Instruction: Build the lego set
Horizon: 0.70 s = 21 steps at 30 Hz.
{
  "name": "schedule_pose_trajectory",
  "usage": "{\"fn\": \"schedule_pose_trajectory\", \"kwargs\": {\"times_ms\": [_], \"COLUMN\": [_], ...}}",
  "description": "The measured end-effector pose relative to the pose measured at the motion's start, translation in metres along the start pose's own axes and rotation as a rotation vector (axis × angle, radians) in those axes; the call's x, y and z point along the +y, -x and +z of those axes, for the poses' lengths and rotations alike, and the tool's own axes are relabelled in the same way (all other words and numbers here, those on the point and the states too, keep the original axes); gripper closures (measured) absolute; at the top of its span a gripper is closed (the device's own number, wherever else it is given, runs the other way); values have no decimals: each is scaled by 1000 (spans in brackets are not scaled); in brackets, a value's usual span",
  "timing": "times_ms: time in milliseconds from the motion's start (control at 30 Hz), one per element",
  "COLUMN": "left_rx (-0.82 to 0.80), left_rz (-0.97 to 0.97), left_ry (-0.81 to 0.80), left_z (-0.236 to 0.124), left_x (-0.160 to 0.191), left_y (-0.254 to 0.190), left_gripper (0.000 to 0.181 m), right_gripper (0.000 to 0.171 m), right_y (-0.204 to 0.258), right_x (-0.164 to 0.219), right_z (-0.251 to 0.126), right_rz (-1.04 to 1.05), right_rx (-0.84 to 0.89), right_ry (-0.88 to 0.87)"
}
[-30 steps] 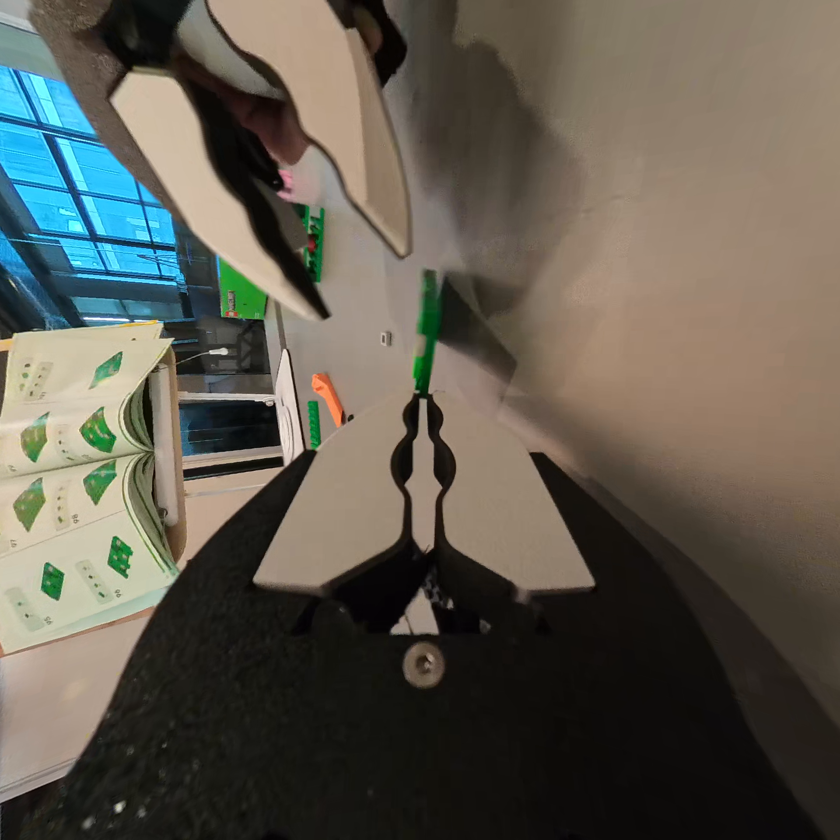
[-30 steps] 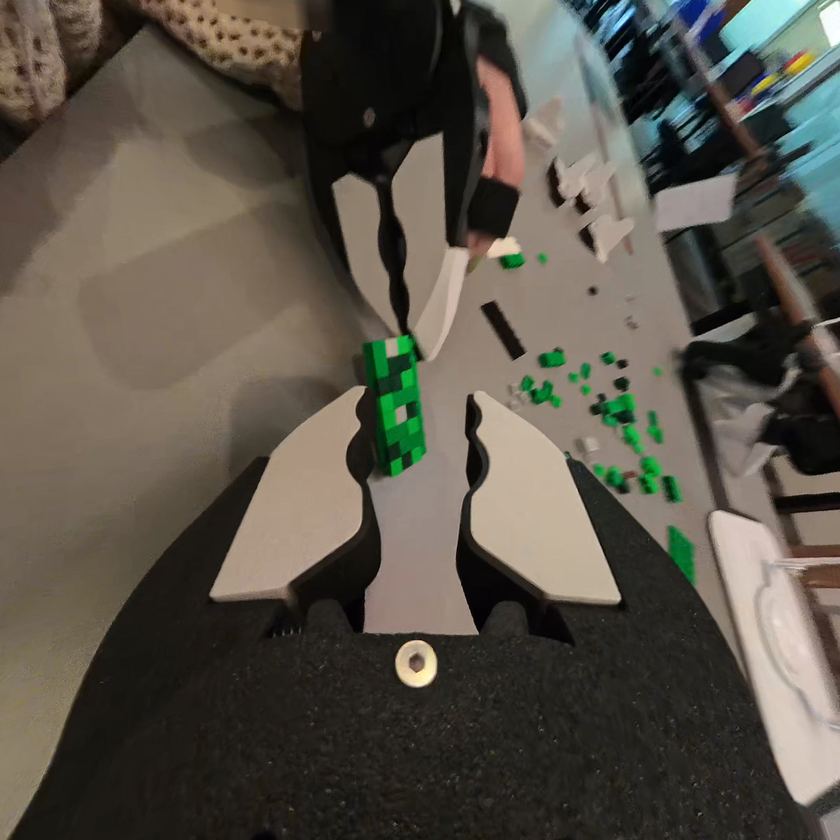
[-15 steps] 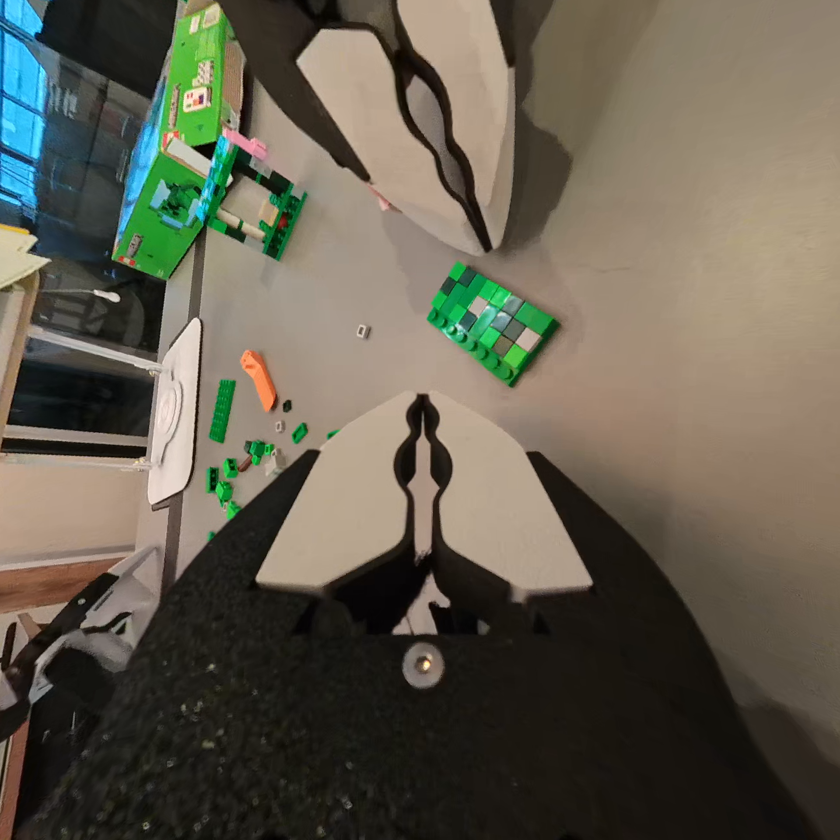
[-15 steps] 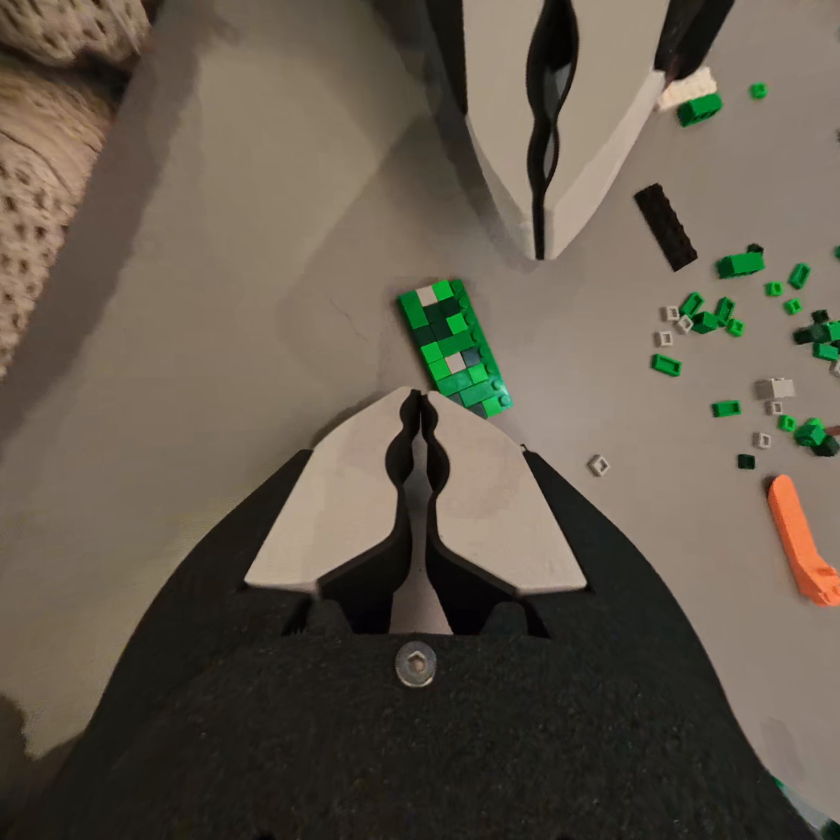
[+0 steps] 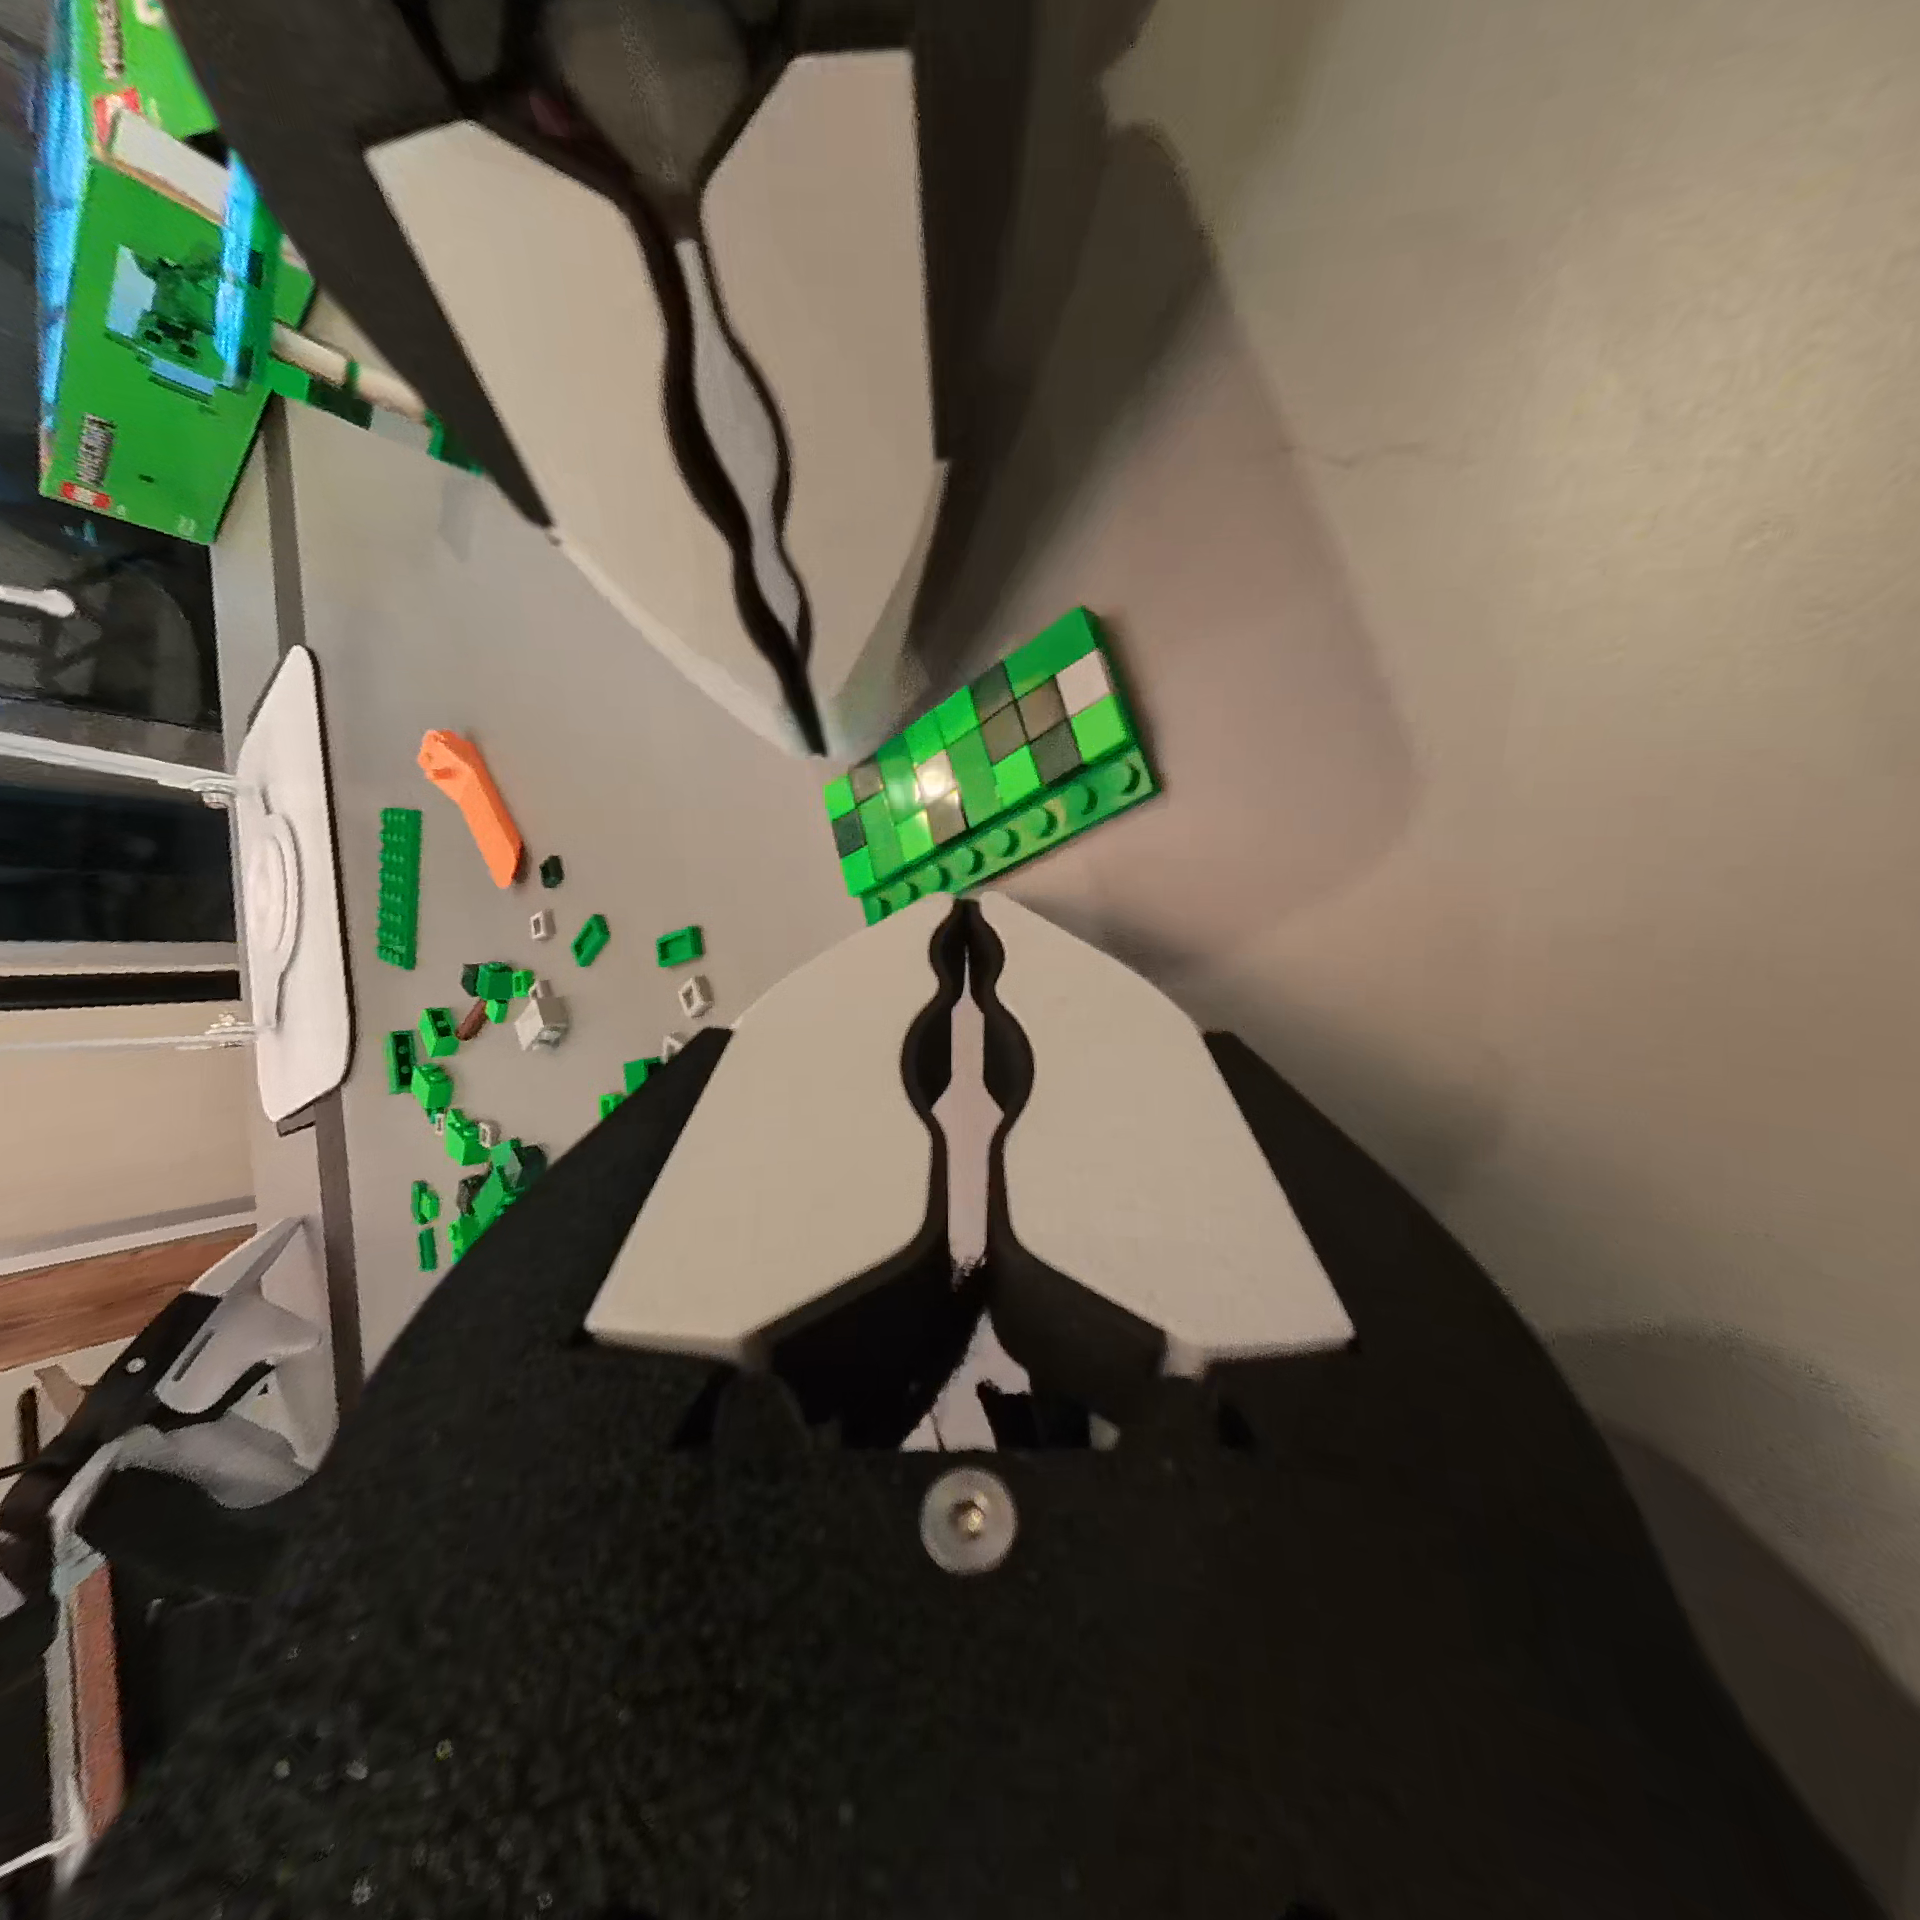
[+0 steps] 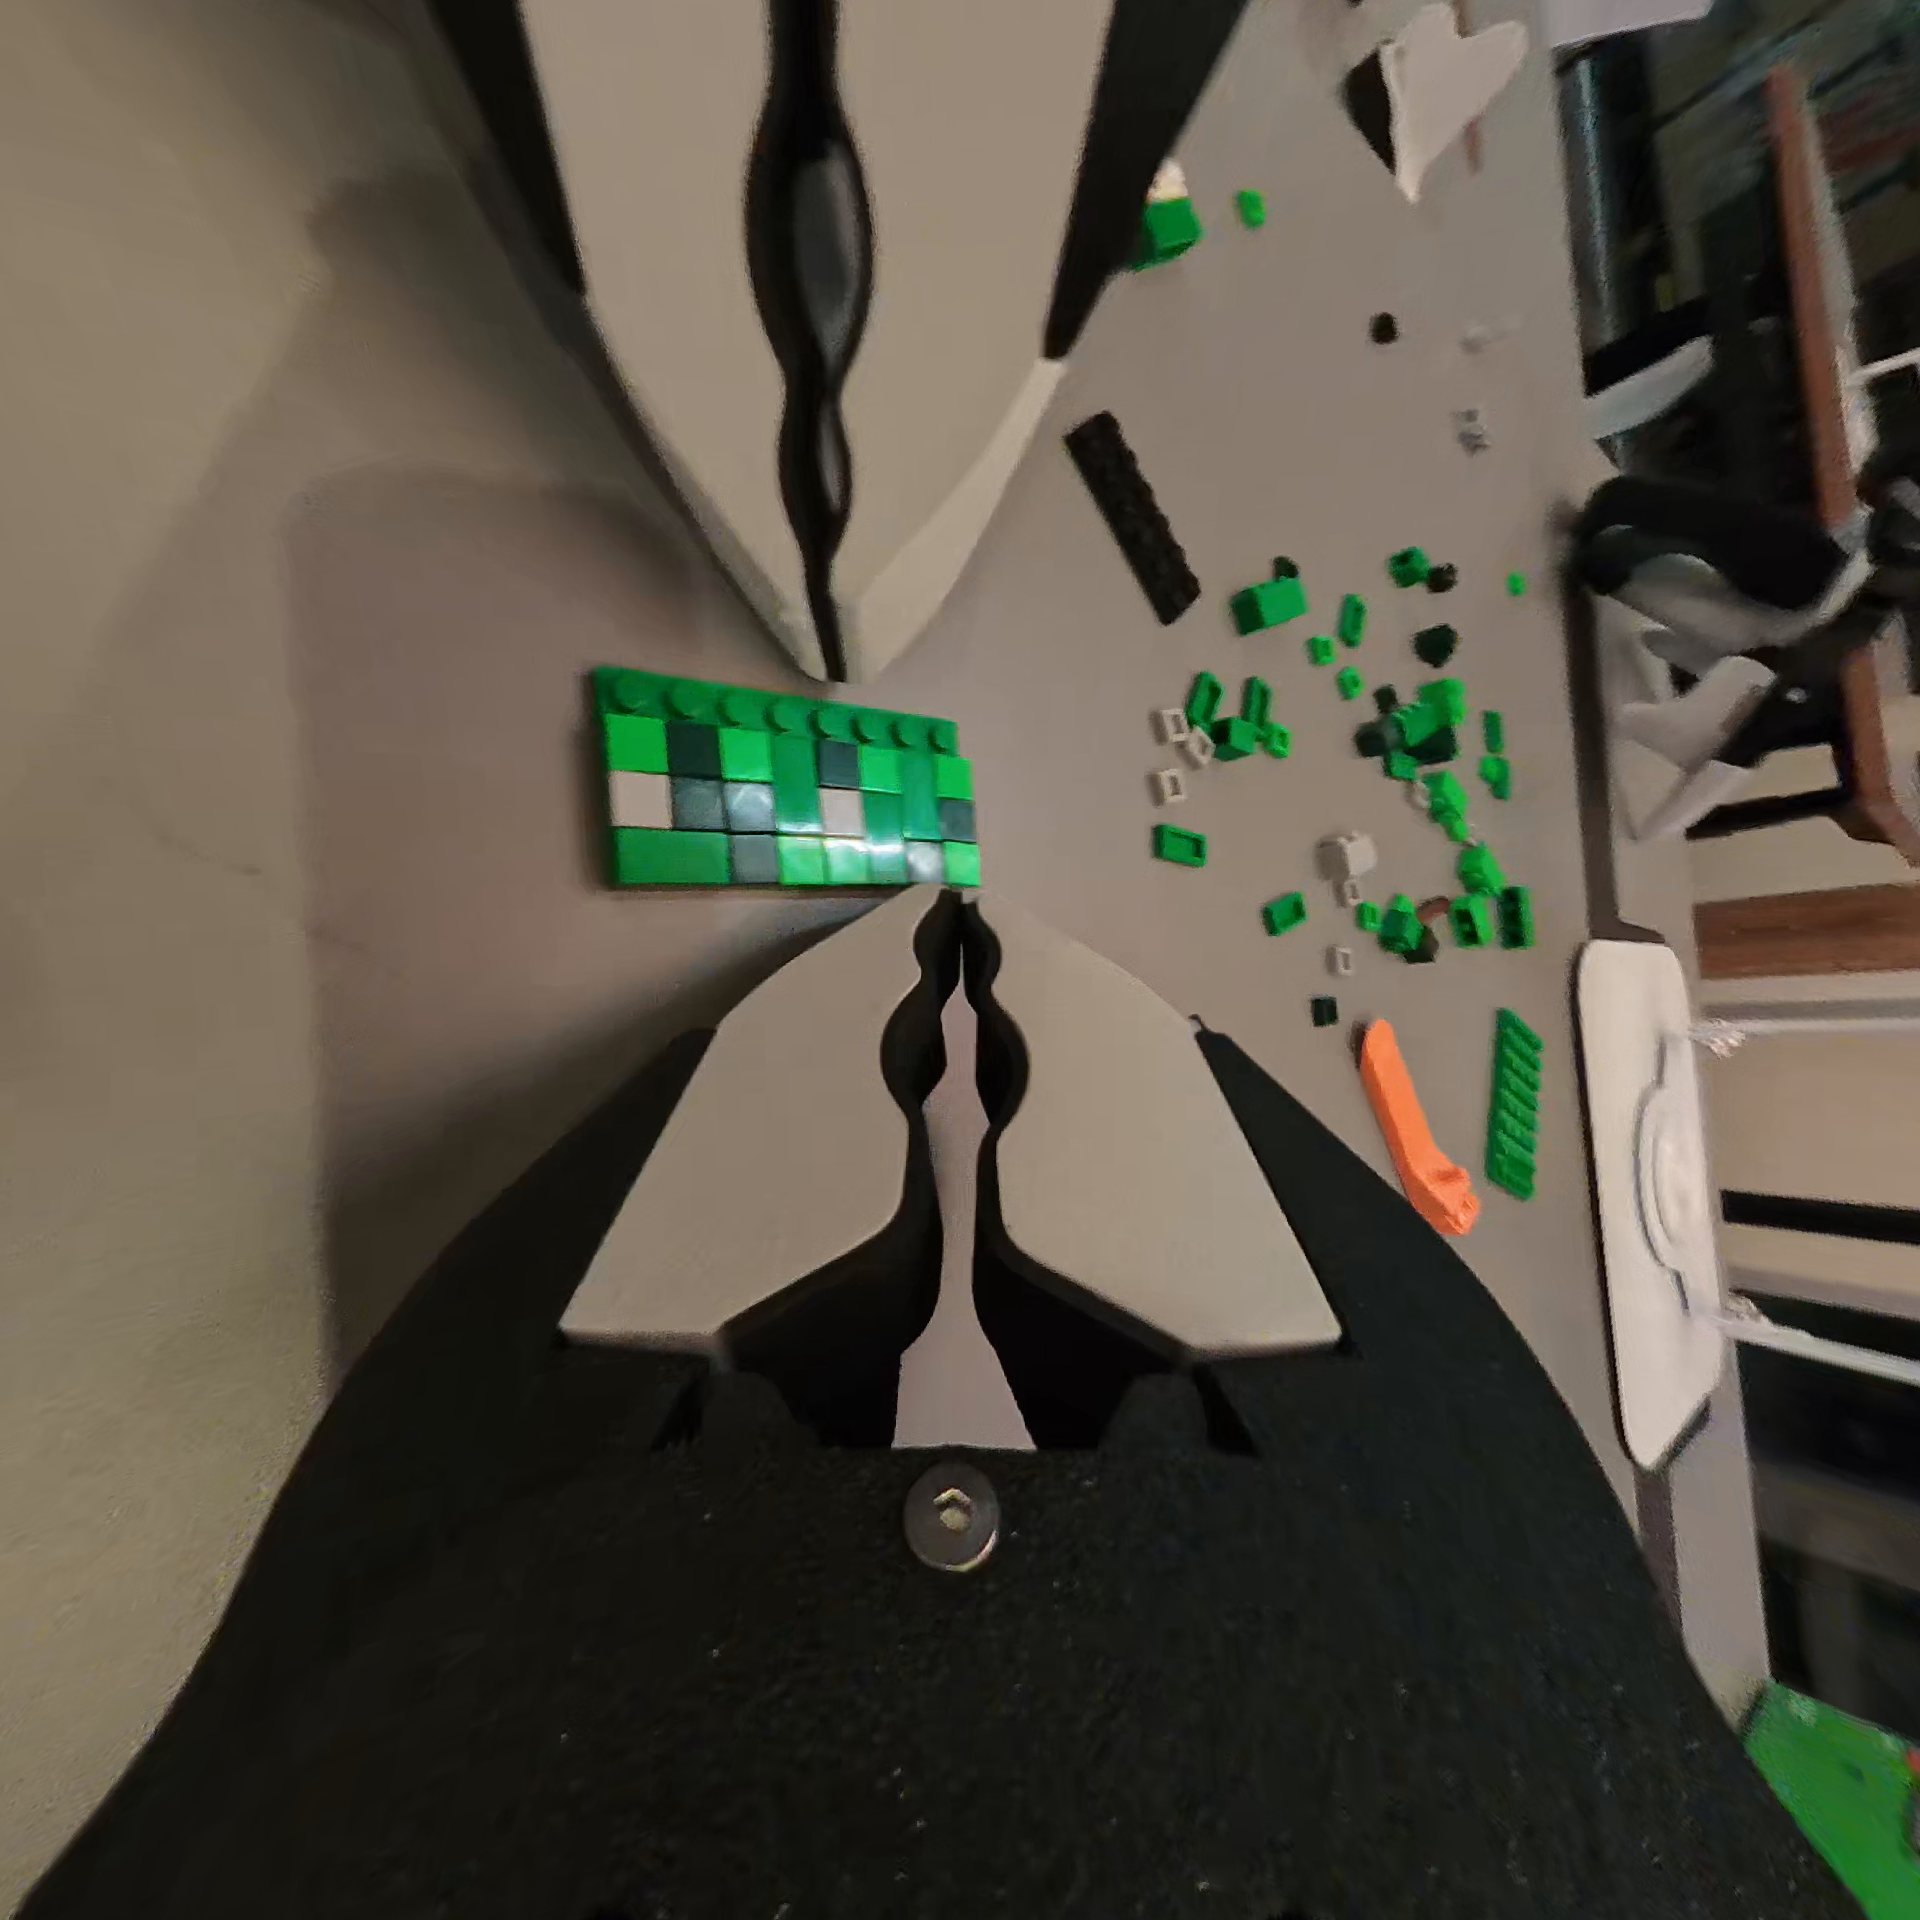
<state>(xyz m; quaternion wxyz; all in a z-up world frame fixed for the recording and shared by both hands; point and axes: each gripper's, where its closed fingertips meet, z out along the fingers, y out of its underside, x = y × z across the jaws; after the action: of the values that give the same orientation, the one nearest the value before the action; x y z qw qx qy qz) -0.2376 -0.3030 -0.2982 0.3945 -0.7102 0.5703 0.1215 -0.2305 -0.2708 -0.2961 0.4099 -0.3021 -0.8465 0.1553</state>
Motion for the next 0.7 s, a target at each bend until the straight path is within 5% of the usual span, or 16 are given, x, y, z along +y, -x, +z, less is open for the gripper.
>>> {"fn": "schedule_pose_trajectory", "kwargs": {"times_ms": [33,200,367,467,633,700], "left_rx": [2,18,-162,-293,-500,-525], "left_rz": [15,77,208,69,-330,-436], "left_ry": [1,-29,-18,44,-41,-81], "left_z": [0,0,9,6,-31,-40], "left_x": [-1,-16,-30,-18,12,22], "left_y": [-1,-11,0,27,80,89], "left_gripper": [181,181,181,181,181,181], "right_gripper": [171,171,171,171,124,119], "right_y": [-4,-16,-27,-27,-7,-1], "right_x": [1,6,9,1,-12,-11], "right_z": [-1,-14,-24,-27,-23,-19], "right_rz": [20,111,135,243,549,565], "right_rx": [20,41,91,60,-119,-124], "right_ry": [3,-19,-20,-80,-103,-54]}}
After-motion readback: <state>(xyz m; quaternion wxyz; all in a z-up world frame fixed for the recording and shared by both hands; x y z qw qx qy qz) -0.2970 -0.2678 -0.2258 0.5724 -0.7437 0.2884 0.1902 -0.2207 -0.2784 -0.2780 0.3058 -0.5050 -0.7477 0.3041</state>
